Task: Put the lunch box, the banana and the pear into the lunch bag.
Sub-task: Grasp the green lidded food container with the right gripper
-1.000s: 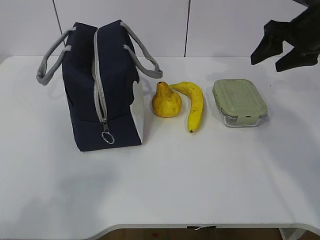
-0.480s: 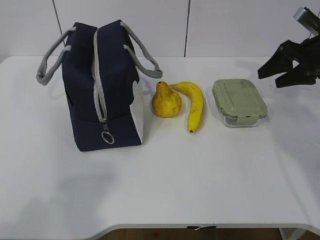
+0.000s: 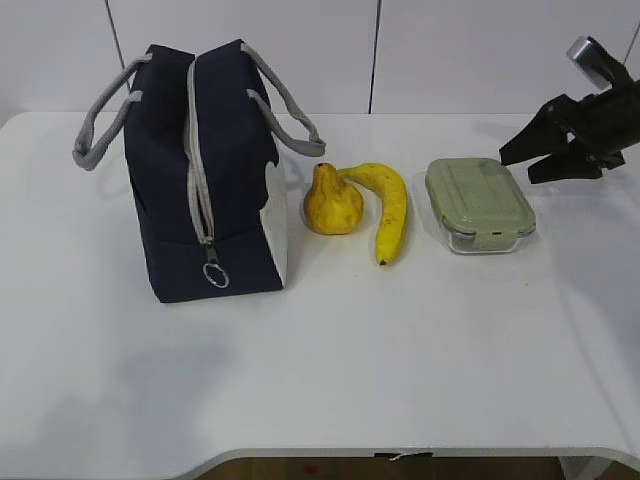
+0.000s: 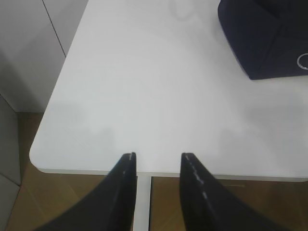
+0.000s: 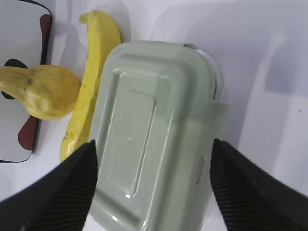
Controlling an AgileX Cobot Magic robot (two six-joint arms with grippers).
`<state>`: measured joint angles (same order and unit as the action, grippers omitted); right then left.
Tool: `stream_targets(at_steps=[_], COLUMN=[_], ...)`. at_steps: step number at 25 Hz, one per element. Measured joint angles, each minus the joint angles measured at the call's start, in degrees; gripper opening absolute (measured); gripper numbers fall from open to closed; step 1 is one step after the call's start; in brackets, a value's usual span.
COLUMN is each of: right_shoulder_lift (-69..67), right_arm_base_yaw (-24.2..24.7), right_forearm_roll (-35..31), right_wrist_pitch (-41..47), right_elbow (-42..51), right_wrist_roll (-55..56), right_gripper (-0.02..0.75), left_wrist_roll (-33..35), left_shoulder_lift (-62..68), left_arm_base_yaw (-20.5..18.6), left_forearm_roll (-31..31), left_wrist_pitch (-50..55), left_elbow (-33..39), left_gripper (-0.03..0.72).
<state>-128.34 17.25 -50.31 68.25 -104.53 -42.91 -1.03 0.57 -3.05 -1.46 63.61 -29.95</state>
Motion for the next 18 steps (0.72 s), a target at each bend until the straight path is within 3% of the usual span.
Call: stream_targets(at_steps=[18], right_shoulder_lift=[-4.2], right_arm_base_yaw=[0.0], right_forearm_roll=[2.5], right_wrist_pitch=[0.7], right_elbow=[-1.9], right_wrist_roll=[1.1], right_gripper=[0.577], left_wrist_roll=[0.0], left_shoulder_lift=[0.0], left_arm_base_yaw=[0.0], left_forearm_roll=[0.0], left_wrist_pitch=[0.0], left_elbow=[0.0], left_gripper=[0.240])
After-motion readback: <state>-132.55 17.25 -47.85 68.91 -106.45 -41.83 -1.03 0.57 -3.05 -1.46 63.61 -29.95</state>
